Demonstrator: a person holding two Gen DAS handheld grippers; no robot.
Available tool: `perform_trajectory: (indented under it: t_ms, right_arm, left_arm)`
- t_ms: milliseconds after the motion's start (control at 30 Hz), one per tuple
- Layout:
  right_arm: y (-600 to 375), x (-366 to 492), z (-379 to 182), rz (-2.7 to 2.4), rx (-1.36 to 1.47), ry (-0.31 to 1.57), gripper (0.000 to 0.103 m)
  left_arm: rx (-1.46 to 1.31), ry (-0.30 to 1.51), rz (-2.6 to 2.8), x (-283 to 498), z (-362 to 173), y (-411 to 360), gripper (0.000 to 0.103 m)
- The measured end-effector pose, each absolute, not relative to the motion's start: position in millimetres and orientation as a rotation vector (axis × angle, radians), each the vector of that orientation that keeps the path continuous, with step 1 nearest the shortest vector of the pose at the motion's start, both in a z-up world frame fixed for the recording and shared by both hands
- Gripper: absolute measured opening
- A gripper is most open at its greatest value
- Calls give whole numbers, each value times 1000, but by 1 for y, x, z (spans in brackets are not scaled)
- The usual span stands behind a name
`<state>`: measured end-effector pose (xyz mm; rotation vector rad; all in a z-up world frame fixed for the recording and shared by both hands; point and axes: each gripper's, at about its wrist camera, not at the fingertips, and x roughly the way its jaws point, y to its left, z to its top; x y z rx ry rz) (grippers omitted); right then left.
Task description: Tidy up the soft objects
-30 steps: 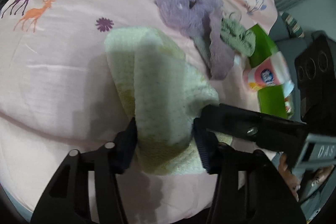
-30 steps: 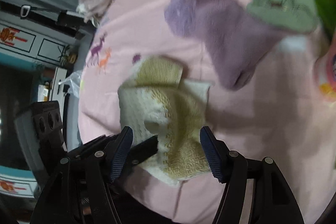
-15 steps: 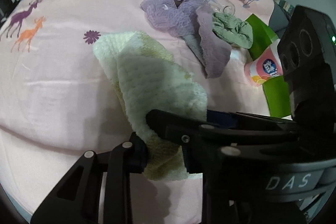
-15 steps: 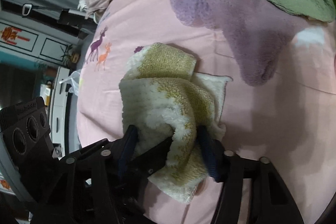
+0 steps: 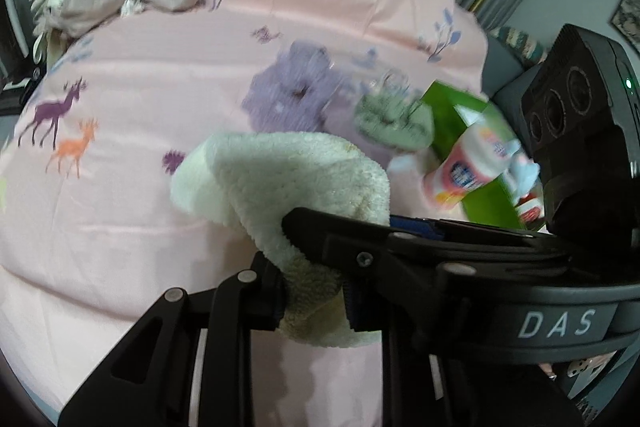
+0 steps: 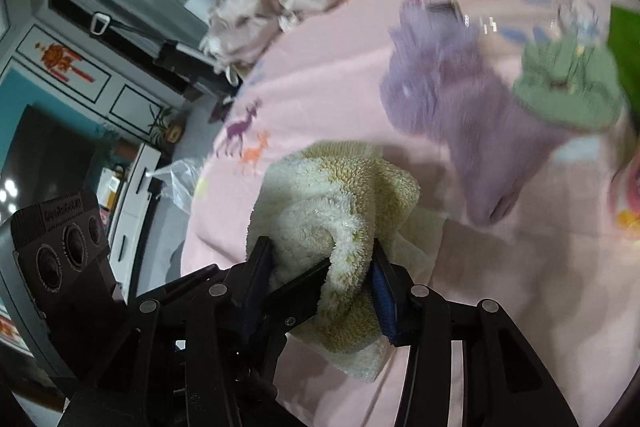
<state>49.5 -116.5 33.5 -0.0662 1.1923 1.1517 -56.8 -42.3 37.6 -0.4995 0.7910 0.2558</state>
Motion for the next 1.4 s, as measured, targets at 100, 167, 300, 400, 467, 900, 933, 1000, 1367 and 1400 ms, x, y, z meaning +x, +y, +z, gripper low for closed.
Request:
perform_trajectory:
  t_ms: [100, 167, 300, 400, 467, 900, 933, 1000, 1367, 1400]
  right_arm:
    - [-124, 52, 56, 1145, -58, 1134, 49]
    - [-128, 56, 72, 1145, -45, 1101, 49]
    - [-145, 66, 107, 1150, -14, 1011, 49]
    - [-160, 75, 131, 1153, 1, 949, 49]
    - [-169, 83, 142, 1140, 13, 925, 49]
    - [-246, 136, 177, 1024, 129, 779, 49]
    - [-253, 140, 176, 1011, 145, 775, 49]
    - [-267, 146, 176, 980, 167, 763, 49]
    - [-330, 183, 160, 832, 299, 745, 49]
    - [-336, 186, 159, 822, 314, 744, 49]
  left_arm:
    - [-472, 755, 245, -52, 56, -48, 18]
    - [-452, 724, 234, -46, 72, -53, 18]
    - [-396, 663, 211, -33, 106, -67, 18]
    - [-354, 628, 187, -21, 126, -79, 18]
    - [-340, 616, 170, -10, 137, -86, 18]
    - [-200, 582, 36, 65, 168, -147, 18]
    - [-191, 585, 23, 71, 168, -153, 18]
    - [-173, 590, -6, 82, 166, -164, 18]
    - [-95, 647, -124, 131, 152, -216, 18]
    - [-89, 650, -132, 134, 151, -219, 18]
